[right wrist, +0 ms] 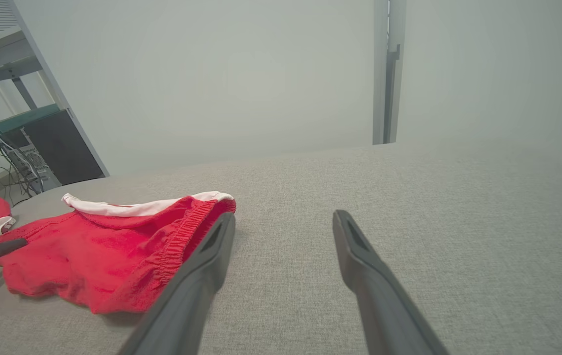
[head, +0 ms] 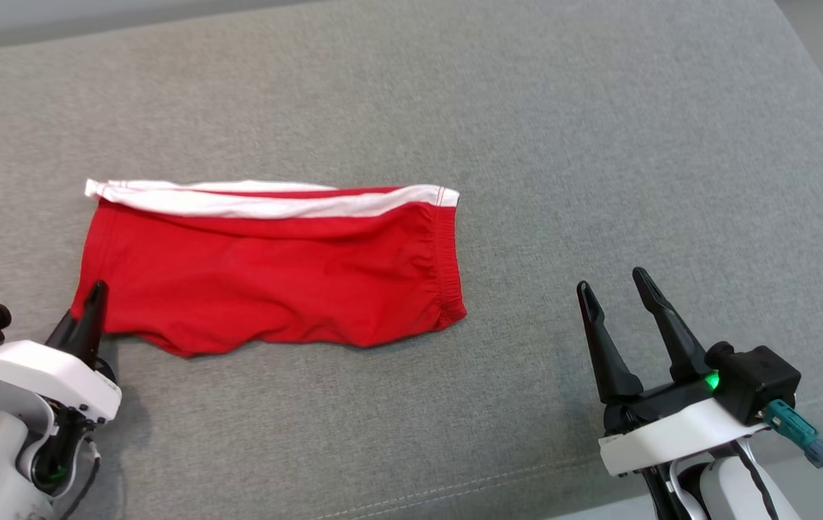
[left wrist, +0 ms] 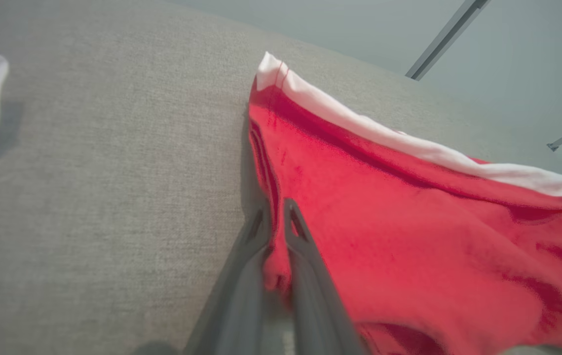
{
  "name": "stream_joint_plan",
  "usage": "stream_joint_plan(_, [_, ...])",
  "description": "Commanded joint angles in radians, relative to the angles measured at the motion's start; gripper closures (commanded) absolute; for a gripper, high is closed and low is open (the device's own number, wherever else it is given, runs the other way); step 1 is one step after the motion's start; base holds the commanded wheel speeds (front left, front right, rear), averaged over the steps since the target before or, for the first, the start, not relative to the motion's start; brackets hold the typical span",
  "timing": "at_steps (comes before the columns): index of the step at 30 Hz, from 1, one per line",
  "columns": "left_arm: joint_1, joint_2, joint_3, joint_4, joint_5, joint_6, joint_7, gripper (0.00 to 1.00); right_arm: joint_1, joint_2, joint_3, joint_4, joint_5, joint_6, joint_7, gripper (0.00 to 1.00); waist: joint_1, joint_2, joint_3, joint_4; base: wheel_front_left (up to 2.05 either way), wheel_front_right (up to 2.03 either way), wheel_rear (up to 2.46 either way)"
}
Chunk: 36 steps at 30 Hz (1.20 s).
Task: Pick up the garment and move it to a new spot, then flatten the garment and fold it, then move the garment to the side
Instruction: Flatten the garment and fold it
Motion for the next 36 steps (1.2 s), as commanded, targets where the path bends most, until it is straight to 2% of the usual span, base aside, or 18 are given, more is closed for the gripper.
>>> stream_joint_plan(1, [-0.002,0.029,0.062,0.004,0.028,0.008,-0.013,1.0,-0.02,-0.006,0.016,-0.006,0.006,0.0,-0.012,0.0,0.0,-0.0001,-0.038,0.027,0.0,0.0,0.0])
stream_joint_plan(9, [0.078,-0.072,0.147,0.058,0.127,0.019,-0.013,1.0,-0.033,-0.006,0.009,0.055,0.009,0.0,-0.012,0.0,0.0,-0.0001,-0.092,0.039,0.0,0.0,0.0])
stream_joint_plan(16, [0.111,-0.132,0.226,0.068,0.176,0.013,-0.013,1.0,-0.036,-0.006,0.003,0.075,-0.005,0.0,-0.012,0.0,0.0,-0.0001,-0.106,0.051,0.0,0.0,0.0])
stream_joint_plan(18, [0.122,-0.139,0.252,0.061,0.205,0.008,-0.013,0.0,-0.038,-0.006,0.005,0.086,-0.004,0.0,-0.012,0.0,0.0,-0.0001,-0.114,0.057,0.0,0.0,0.0])
stream_joint_plan(22, [0.155,-0.144,0.337,0.021,0.29,0.004,-0.013,0.0,-0.047,-0.006,0.006,0.105,-0.005,0.0,-0.012,0.0,0.0,-0.0001,-0.136,0.076,0.0,0.0,0.0])
stream_joint_plan(27, [0.237,-0.146,0.493,-0.107,0.472,0.003,-0.013,0.0,-0.069,-0.006,-0.012,0.13,-0.012,0.0,-0.012,0.0,0.0,-0.0001,-0.166,0.123,0.0,0.0,0.0])
stream_joint_plan(36, [0.392,-0.221,0.712,-0.308,0.722,-0.002,-0.013,0.0,-0.076,-0.006,-0.038,0.186,-0.001,0.0,-0.012,0.0,0.0,-0.0001,-0.212,0.199,0.0,0.0,0.0])
